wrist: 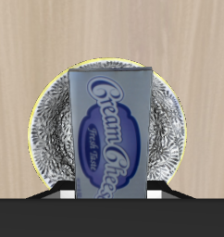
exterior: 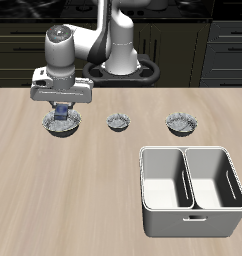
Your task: Place the cream cheese in the largest bowl
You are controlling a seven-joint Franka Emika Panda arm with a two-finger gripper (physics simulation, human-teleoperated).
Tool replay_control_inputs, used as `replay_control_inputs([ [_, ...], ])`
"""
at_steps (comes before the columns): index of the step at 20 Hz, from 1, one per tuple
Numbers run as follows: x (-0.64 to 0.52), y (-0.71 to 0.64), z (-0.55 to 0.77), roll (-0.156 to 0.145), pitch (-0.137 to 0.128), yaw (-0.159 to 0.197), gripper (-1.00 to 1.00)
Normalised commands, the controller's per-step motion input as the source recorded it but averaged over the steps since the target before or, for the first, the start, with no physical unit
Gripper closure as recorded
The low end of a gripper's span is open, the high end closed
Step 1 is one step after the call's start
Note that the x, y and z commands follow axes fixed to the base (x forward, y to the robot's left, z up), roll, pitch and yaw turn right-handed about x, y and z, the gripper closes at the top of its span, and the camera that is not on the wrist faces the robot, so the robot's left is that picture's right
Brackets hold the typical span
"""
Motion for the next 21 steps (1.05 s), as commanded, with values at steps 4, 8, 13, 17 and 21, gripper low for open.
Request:
replay_control_inputs([
  [4, -0.01, 0.01, -0.10, -0.012, 0.028, 0.012, -1.00],
  [8, -0.07, 0.02, 0.00, -0.012, 0.006, -0.010, -1.00],
  [13, -0.03, 0.09, 0.10, 0.012, -0.021, 0.017, -1.00],
  [17, 0.01, 0.06, 0.12, 0.004, -0.024, 0.000, -1.00],
  [21, 0.03, 0.07, 0.06, 0.019, -0.016, 0.013, -1.00],
])
